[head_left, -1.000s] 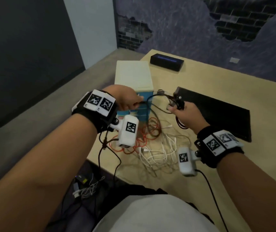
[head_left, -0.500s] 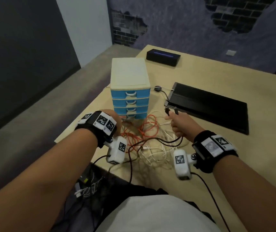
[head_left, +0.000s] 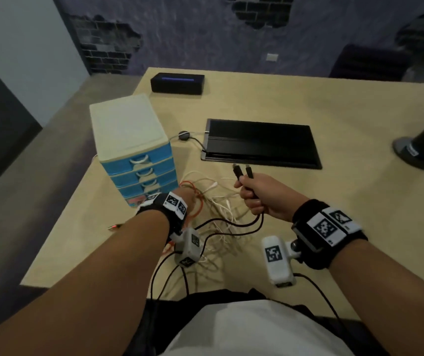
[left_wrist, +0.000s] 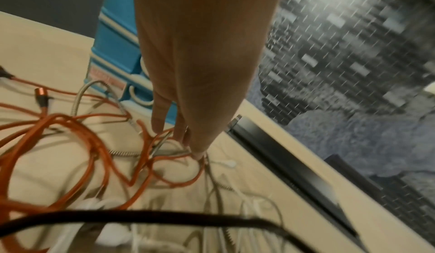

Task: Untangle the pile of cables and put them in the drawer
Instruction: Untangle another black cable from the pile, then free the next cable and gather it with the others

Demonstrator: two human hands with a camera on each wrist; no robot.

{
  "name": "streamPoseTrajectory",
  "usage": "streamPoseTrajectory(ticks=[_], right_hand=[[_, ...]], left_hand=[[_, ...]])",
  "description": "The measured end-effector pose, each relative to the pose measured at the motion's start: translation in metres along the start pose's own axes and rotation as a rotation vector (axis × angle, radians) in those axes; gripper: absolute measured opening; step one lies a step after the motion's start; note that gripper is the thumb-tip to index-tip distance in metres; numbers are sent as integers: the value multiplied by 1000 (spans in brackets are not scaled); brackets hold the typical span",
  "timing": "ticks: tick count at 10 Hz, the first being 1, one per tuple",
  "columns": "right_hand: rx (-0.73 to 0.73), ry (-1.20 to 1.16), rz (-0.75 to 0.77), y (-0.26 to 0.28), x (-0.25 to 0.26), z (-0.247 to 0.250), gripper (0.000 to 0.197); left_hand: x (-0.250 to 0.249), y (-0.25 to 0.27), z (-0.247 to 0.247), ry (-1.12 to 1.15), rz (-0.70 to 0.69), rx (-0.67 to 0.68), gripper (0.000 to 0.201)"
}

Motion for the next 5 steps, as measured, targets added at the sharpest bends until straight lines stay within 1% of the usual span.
streamPoseTrajectory(ticks=[1,2,3,4,5], right_hand=[[-34,49,-12,3,-5,6,22],[-53,86,-28,6,-10,8,23],[-67,84,-30,10,-12,11,24],[-84,73,-27,12,-12,15,24],[-92,73,-20,11,-11,17,24]], left_hand=[[9,-18,-14,92,40,25,40],[13,-20,-19,199,53,-6,40],[20,-24,-23,32,-4,-50,33],[34,-36,-28,-10,-4,-95,38],[42,-50,-39,-79,-53,-68,34]])
Point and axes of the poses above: each hand's wrist, its own y-axis away from the middle knuckle, its own z-axis out of the back of the hand, x = y × z, the point moved 8 cm from there along -y, towards the middle knuckle, and after that the axes turned 4 degrees about -z, right-handed, at the moved point
